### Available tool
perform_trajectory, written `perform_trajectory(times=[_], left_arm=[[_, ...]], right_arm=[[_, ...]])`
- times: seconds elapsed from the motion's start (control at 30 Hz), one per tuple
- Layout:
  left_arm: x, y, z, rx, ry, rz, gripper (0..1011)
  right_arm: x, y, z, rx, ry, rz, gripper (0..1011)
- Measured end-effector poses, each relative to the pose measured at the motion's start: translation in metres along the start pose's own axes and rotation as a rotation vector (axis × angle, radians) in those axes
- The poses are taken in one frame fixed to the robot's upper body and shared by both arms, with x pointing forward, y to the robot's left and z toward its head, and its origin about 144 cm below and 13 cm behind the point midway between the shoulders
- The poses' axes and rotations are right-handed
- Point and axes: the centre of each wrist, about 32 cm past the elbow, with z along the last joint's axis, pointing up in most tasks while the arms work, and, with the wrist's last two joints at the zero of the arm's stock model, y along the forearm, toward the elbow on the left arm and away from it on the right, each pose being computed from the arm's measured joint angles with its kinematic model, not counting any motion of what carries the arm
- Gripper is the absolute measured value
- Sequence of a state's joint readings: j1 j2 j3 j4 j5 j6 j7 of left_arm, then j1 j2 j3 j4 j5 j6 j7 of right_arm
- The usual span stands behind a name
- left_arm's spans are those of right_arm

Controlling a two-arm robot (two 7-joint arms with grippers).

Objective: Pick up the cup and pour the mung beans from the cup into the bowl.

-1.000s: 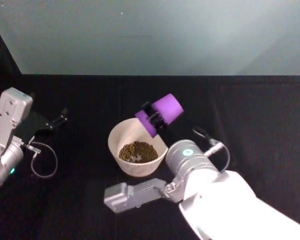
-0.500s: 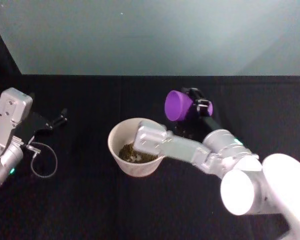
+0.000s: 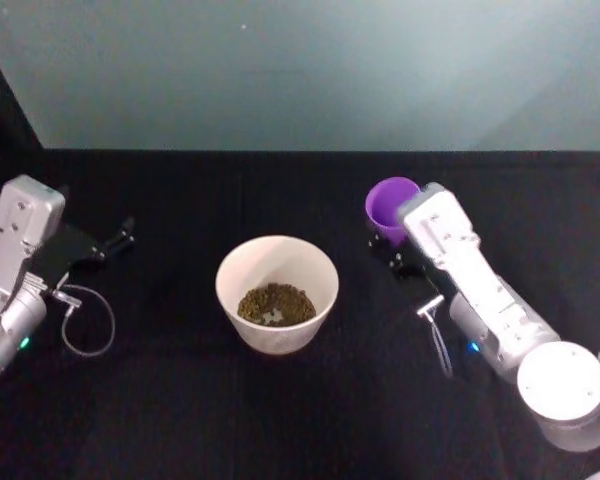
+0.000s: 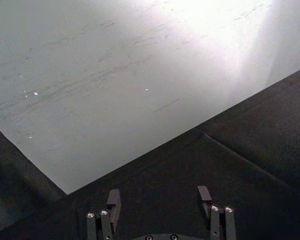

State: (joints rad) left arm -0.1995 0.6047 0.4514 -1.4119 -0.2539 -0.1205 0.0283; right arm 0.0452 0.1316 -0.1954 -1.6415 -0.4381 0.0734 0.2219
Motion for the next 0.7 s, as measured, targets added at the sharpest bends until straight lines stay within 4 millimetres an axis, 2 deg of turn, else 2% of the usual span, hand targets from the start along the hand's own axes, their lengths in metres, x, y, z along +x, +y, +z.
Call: perform_trajectory(times=[0.3, 0.7], left_arm=[[0.0, 0.0, 0.0, 0.0, 0.0, 0.0, 1000], [0.0, 0.0, 0.0, 0.0, 0.0, 0.0, 1000]], right_arm=[[-0.004, 0.008, -0.044, 0.034, 0.29, -0.01, 726], [-0.007, 0.019, -0.066, 0.065, 0.416, 0.07, 726]])
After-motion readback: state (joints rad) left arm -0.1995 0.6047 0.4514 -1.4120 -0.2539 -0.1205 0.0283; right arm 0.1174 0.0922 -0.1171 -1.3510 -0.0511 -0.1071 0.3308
